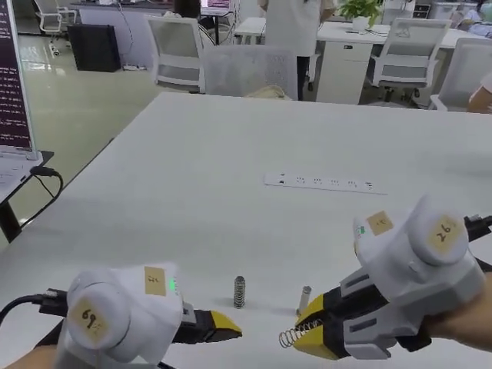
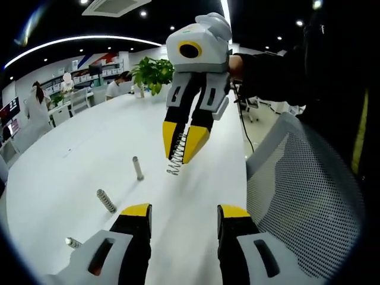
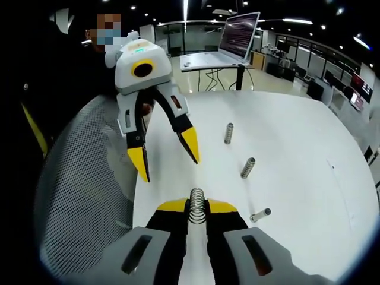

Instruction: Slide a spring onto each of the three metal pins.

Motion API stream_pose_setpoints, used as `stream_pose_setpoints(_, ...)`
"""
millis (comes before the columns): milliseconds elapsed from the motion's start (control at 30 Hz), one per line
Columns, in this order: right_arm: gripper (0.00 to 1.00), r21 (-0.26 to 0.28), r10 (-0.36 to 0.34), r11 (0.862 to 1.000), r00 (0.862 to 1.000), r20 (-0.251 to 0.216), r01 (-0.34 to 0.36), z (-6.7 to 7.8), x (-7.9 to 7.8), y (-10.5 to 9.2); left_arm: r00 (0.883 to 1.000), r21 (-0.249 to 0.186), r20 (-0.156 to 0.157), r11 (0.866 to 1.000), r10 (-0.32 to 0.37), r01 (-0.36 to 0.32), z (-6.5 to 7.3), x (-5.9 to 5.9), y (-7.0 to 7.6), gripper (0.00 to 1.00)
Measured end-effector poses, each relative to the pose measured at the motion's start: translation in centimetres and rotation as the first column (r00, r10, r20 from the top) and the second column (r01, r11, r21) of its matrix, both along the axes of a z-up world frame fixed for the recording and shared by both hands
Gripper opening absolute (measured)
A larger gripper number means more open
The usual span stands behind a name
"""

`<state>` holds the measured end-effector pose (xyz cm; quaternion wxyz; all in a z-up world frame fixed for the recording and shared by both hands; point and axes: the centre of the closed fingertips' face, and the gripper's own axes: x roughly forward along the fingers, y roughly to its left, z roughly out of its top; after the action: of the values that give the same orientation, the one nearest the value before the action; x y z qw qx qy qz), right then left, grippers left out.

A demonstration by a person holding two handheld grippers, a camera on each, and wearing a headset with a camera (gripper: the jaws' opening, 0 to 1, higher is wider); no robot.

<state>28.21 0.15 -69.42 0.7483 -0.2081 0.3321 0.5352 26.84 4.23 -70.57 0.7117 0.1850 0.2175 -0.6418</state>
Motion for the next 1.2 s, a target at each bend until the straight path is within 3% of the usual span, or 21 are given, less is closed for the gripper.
stream_pose_setpoints(300, 0.08, -0.016, -0.004, 1.000, 1.000, 0.005, 0.004, 0.1, 0.4, -0.4, 0.998, 0.007, -0.048, 0.999, 0.034, -0.034, -0.3, -0.1, 1.4, 0.60)
stream_pose_setpoints(500, 0.08, -0.025, -0.008, 1.000, 1.000, 0.003, 0.008, 0.1, 0.6, -0.6, 0.997, 0.002, -0.059, 0.999, 0.049, -0.049, -0.4, -0.1, 2.2, 0.66)
stream_pose_setpoints(767, 0.08, -0.039, -0.015, 0.999, 1.000, 0.003, 0.015, 0.3, 0.9, -1.0, 0.995, -0.037, -0.061, 0.996, 0.083, -0.085, 0.0, 0.4, 3.3, 0.75)
stream_pose_setpoints(1200, 0.08, -0.076, -0.022, 0.997, 1.000, 0.008, 0.022, 1.0, 1.9, -1.6, 0.987, -0.097, -0.052, 0.983, 0.151, -0.156, -0.1, 1.2, 5.9, 0.79)
